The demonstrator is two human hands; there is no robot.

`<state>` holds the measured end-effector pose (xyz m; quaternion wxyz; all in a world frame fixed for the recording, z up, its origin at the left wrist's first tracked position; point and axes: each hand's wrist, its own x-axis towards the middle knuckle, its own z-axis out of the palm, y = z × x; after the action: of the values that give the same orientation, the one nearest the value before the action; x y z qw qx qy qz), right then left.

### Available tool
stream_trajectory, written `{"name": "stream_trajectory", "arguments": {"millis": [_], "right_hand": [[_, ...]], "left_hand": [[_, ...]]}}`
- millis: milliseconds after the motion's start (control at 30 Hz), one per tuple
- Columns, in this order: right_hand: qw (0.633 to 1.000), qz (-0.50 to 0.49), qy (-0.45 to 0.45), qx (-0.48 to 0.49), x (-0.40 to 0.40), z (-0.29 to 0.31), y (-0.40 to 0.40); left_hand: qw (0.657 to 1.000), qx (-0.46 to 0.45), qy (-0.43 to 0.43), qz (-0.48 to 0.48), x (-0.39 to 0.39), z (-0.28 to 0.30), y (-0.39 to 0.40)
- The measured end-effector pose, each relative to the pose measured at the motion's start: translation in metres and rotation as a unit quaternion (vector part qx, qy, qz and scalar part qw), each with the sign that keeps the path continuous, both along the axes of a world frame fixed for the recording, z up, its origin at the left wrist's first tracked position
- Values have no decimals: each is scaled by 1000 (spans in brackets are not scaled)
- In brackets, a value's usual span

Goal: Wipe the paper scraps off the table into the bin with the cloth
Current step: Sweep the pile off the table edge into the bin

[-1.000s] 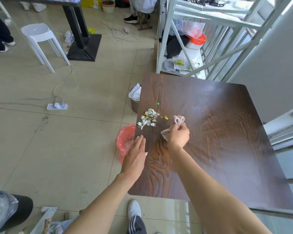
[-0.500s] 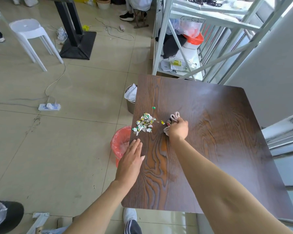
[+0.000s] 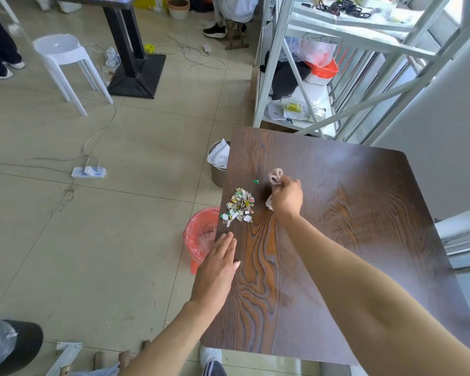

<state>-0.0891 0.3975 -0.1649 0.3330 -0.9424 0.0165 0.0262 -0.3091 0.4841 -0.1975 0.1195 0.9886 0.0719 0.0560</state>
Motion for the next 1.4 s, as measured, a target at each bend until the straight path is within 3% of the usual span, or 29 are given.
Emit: {"name": "stream_trajectory", "arguments": {"millis": [200,433,633,700,833,933,1133,1400], "right_hand": [[998,17,34,-60,19,-5,21],[972,207,-14,-111,14,-9,33],[946,306,-6,-107,2,-4,37],[956,281,-12,-88,-2,1,29],[992,121,-25,-40,-22,9,0],[998,21,29,-54,-43,6,-13],[996,-40,82,-16,-60,4,17],[995,-31,96,11,-64,5,59]], "left_hand": [[1000,-4,6,-8,4,-8,-1],[999,4,38,-16,6,-10,-1],[998,12,45,-30,13,2,4],[998,1,41,-47,15,3,5],[998,-8,27,-55,13,5,5],[998,-11,24,-48,13,5,4],[999,9,38,-32,13,1,3],[999,11,13,-48,16,-7,9]]}}
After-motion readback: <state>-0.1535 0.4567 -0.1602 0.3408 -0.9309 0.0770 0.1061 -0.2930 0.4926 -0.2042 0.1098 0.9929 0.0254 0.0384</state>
